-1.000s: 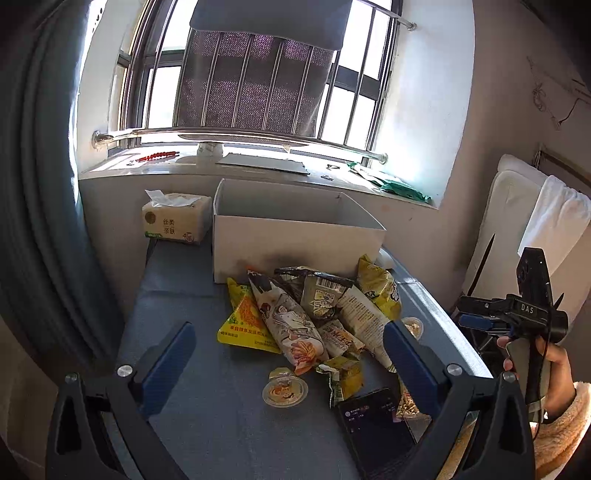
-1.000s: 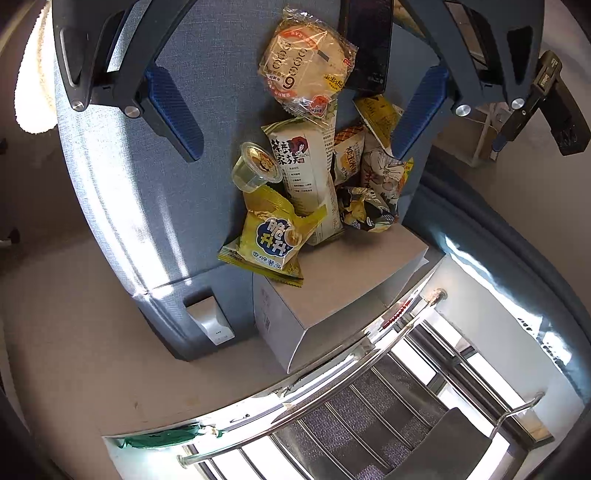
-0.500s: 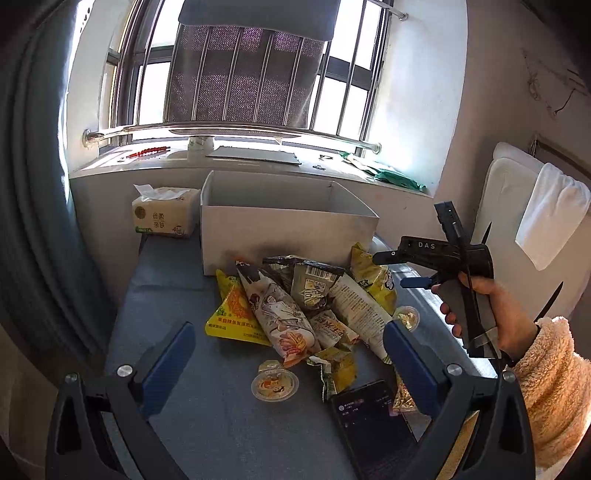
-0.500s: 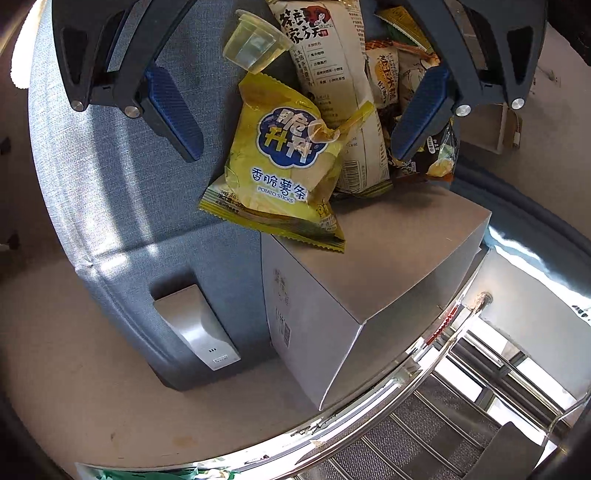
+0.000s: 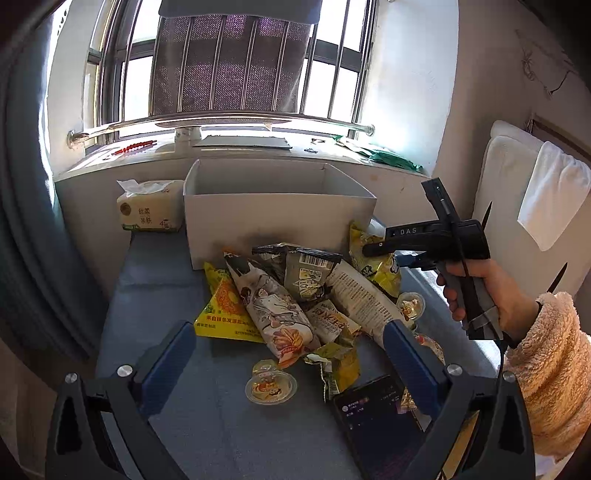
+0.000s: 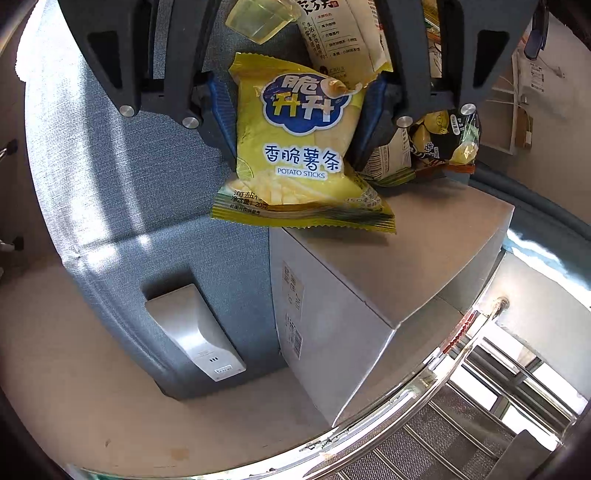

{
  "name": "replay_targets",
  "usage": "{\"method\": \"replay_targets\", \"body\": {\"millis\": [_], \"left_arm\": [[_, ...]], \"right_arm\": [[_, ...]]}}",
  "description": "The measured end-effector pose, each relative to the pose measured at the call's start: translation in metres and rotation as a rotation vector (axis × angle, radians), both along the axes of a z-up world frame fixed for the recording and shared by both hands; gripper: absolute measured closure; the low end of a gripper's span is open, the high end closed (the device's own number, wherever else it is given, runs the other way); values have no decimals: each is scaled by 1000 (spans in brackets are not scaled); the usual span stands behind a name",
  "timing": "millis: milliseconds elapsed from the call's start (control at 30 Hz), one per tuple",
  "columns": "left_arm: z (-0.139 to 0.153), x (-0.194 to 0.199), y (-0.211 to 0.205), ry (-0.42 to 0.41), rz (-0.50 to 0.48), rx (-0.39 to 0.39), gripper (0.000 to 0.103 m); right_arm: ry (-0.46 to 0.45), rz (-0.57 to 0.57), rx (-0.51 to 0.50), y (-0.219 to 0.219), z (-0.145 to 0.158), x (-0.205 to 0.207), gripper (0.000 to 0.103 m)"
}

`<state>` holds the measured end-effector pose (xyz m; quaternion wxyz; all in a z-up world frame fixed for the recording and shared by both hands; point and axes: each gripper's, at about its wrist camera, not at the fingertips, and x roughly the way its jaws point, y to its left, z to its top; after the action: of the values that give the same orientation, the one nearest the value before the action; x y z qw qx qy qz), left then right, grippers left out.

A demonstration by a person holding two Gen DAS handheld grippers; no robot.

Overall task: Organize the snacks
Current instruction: 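Grasp the yellow potato-stick bag with the right tool while the left tool grasps the black-wrapped snack, then lower both held snacks into the white box and open both tools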

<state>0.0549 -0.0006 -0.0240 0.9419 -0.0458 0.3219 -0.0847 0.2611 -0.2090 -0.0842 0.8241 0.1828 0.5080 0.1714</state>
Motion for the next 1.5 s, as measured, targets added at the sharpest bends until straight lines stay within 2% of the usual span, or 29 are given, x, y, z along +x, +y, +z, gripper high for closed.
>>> {"method": "replay_targets", "body": {"millis": [133, 333, 433, 567, 733, 800, 833, 967, 1100, 1167, 1233, 1300, 1500], "left_arm": [[-2, 29, -9, 28, -59, 55, 0], [-13, 88, -33, 84, -189, 218, 0], [-24, 117, -44, 111, -286, 343, 0], [-37, 146, -54, 140, -368, 487, 0], [-55, 176, -62, 197, -448, 527, 0], [-68, 184, -65, 237, -460, 552, 5], [-73, 186, -66, 259, -477, 545, 16], [-70, 179, -60, 228, -455, 489, 34], [-47, 161, -41, 163, -379, 351, 38], [-32, 149, -30, 121, -331, 290, 43], [-14, 137, -14, 71, -264, 199, 43], [3, 124, -2, 17, -239, 110, 43], [56, 121, 29, -141, -84, -47, 43]], "right_arm": [[-75, -14, 31, -14, 23, -19, 43], [-208, 8, 89, -37, 66, -61, 43], [-248, 21, 91, -45, 79, -84, 43], [-273, 23, 81, -55, 83, -106, 43], [-267, 30, 85, -62, 77, -120, 43], [-261, 39, 79, -62, 73, -123, 43], [-254, 40, 83, -62, 71, -123, 43], [-244, 42, 84, -62, 65, -126, 43], [-240, 50, 83, -59, 61, -127, 43], [-244, 53, 88, -56, 61, -127, 43], [-254, 56, 89, -51, 63, -125, 43], [-259, 64, 87, -44, 66, -120, 43], [-324, 118, 61, -7, 99, -81, 43]]}}
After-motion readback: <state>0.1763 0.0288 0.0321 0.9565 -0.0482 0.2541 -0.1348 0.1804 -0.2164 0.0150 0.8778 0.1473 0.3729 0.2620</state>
